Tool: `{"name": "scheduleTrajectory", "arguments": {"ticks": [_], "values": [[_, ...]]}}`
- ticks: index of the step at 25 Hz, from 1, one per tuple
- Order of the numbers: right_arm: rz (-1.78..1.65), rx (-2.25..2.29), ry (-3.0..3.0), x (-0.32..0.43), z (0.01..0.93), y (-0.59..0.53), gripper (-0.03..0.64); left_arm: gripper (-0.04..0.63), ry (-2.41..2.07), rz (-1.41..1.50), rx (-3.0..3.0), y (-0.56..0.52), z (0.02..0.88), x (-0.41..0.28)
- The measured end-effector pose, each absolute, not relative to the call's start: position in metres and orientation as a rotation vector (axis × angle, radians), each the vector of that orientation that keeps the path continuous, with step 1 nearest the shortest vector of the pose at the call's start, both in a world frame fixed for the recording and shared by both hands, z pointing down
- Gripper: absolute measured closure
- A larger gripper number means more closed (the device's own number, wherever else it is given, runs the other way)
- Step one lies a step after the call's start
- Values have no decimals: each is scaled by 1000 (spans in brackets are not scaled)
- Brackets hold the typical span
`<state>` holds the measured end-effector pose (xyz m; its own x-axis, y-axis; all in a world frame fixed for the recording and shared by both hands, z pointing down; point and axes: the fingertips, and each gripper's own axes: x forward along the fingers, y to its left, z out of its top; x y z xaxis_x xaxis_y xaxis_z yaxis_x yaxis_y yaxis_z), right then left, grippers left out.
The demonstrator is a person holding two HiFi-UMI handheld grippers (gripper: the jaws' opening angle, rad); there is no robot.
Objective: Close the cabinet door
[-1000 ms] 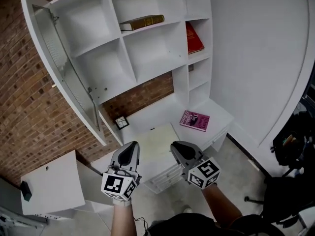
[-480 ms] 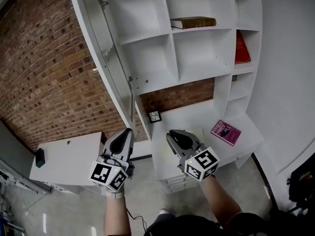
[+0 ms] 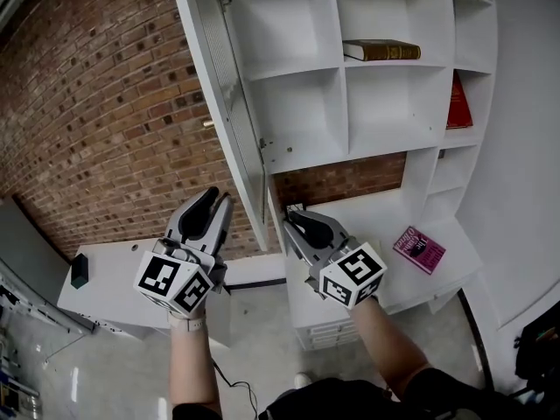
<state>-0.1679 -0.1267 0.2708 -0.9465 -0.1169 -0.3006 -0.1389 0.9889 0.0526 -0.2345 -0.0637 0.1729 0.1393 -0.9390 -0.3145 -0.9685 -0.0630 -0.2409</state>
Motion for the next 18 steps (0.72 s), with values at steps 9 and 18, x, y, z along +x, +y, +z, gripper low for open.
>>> {"name": "scheduleTrajectory", "arguments": {"ticks": [9, 18], "values": [[174, -63, 2847, -215, 238, -115, 454, 463, 1743, 112, -2083, -85, 120, -246], [205, -89, 2862, -242, 231, -119, 413, 463, 1690, 109, -2161, -106, 114, -248]]}}
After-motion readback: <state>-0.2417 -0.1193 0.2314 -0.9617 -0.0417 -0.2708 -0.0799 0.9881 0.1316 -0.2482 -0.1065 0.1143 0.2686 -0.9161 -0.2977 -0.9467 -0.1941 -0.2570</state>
